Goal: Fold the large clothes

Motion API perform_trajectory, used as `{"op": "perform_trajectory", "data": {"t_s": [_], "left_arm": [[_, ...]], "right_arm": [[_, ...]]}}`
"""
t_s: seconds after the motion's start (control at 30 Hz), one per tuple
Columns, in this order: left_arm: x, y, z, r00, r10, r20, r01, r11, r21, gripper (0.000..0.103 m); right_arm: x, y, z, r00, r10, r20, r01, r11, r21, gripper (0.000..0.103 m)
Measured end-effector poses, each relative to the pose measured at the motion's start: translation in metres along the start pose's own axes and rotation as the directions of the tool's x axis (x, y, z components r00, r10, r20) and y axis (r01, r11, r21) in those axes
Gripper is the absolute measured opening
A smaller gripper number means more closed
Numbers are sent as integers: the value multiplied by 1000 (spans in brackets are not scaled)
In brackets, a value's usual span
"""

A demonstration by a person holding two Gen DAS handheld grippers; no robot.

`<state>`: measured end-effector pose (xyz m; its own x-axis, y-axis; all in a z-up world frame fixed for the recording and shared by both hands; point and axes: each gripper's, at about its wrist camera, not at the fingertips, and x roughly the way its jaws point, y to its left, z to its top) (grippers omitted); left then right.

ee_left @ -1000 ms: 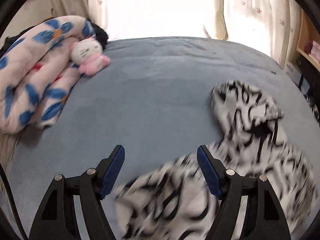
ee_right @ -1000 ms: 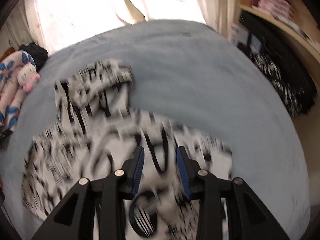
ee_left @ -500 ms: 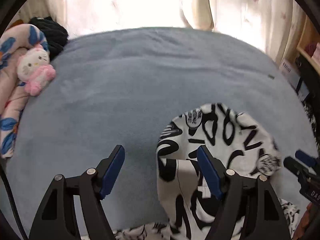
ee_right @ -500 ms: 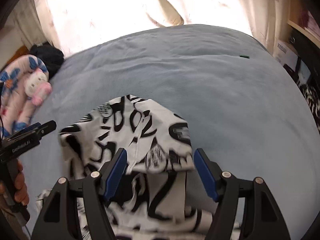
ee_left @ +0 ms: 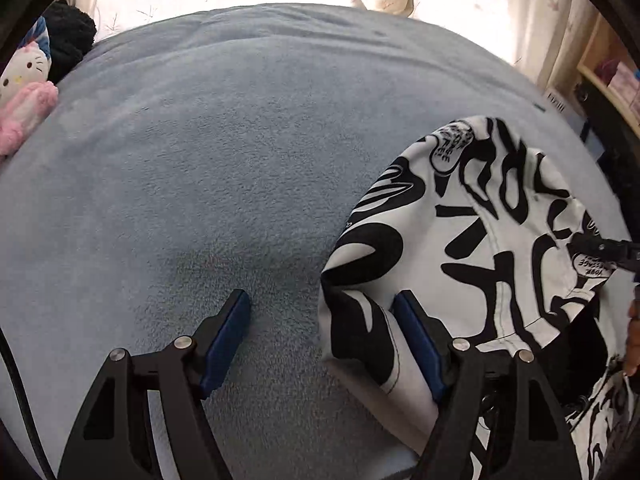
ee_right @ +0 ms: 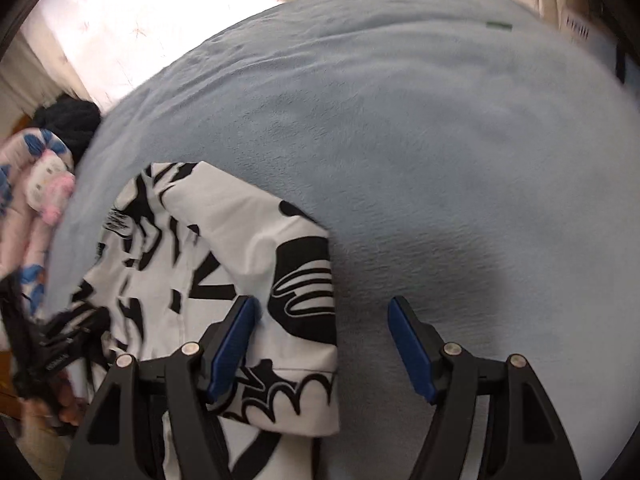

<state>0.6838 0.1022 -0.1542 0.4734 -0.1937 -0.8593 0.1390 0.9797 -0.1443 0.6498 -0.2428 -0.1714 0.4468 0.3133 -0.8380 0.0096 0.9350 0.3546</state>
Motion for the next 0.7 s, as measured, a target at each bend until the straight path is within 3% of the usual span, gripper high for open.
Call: {"op": "perform_trajectory", "data": {"t_s": [0.03,0.07,0.13,0.17,0.23,0.33,0.43,0.57,0.7], "left_arm": [[0,1,0,1000,-10,4,10,1000,-6,73],[0,2,1,1000,-17,9,17,1000,-12,73],[-2,0,2,999,-29,28,29,1000,-7,41],[-4,-1,4,998,-60,32,60,998,0,8],[-13,-13,3,996,8,84,-9,1000,17,7],[-29,-30,-2,987,73,146,-79,996,36,5],[-60,-34,-11,977,36,208,-42,999,26,5],[-120,-36,-38,948,-40,316,22,998,61,5],[-170,-36,-84,938,-108,329,85,993,84,9]], "right_arm": [[1,3,-1,1000,5,4,-5,1000,-13,62],[4,8,-2,1000,9,2,-9,999,-36,45],[6,18,-3,1000,-2,-5,2,998,-60,28],[5,24,-4,1000,-23,5,23,996,-81,19],[-3,33,-6,998,-46,31,49,992,-115,11],[-21,37,-10,994,-74,87,84,988,-130,9],[-57,45,-24,977,-88,195,120,980,-160,9],[-123,57,-68,933,-51,356,141,963,-229,9],[-175,68,-126,898,-28,439,173,940,-294,9]]}}
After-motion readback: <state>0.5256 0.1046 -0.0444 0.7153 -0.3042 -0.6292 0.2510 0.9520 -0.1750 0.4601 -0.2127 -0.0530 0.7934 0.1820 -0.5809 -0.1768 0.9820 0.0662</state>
